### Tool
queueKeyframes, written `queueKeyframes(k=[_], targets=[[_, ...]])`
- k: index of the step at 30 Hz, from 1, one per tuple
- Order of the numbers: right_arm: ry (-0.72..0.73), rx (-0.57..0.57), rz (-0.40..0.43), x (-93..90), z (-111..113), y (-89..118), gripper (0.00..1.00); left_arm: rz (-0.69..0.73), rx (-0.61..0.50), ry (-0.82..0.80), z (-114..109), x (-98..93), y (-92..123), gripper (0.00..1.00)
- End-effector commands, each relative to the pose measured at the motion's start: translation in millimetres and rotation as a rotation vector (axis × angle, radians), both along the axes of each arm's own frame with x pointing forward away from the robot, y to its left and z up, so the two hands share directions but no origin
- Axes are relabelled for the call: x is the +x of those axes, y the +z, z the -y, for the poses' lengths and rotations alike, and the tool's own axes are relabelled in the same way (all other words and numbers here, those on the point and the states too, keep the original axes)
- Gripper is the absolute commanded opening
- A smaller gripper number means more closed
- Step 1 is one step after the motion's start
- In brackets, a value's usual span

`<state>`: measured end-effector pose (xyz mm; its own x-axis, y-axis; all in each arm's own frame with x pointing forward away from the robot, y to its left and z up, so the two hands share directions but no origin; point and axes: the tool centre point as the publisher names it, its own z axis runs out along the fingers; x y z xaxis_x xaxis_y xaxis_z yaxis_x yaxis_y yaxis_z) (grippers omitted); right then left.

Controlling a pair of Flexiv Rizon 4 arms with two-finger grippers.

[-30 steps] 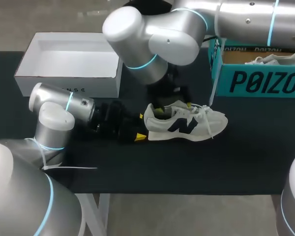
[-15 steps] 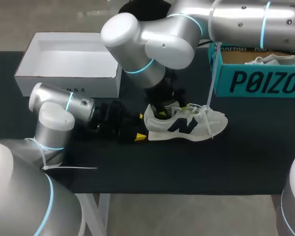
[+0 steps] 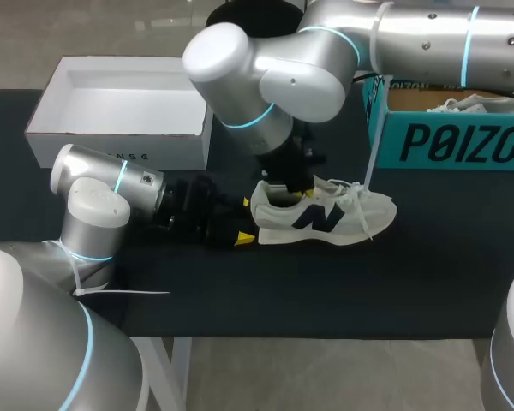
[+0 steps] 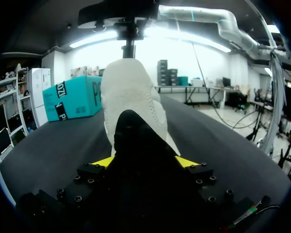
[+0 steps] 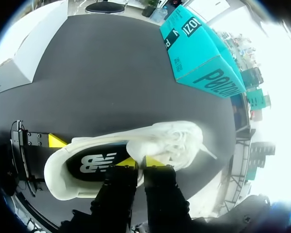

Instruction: Take the shoe out of the shoebox, open the shoe tongue, remove and reinsert the insole, then place the shoe into the shoebox

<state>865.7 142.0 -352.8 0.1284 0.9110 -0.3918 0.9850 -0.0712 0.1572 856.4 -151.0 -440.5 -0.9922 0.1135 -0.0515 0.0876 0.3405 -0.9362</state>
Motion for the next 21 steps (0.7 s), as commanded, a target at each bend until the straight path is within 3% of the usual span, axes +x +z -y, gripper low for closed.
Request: queueKeyframes(k=[1,6,9,21], targets=[[0.001,0.001,0.006,0.4,2.5,4.4,0.0,-0.001,0.002,-0.001,0.4,1.0,-2.6,0.0],[-0.008,0.003,0.012,0.4,6.7,6.2,0.0,-0.001,0.002,-0.001,0.4,1.0,-2.6,0.0],[-0.011,0.007,0.013,0.2,7.2,6.3,0.06,-0.001,0.002,-0.001,0.4,1.0,-2.6,0.0],[-0.004,0.012,0.008,-2.6,4.0,2.5,0.06,-0.001,0.002,-0.001,0.4,1.0,-2.6,0.0]])
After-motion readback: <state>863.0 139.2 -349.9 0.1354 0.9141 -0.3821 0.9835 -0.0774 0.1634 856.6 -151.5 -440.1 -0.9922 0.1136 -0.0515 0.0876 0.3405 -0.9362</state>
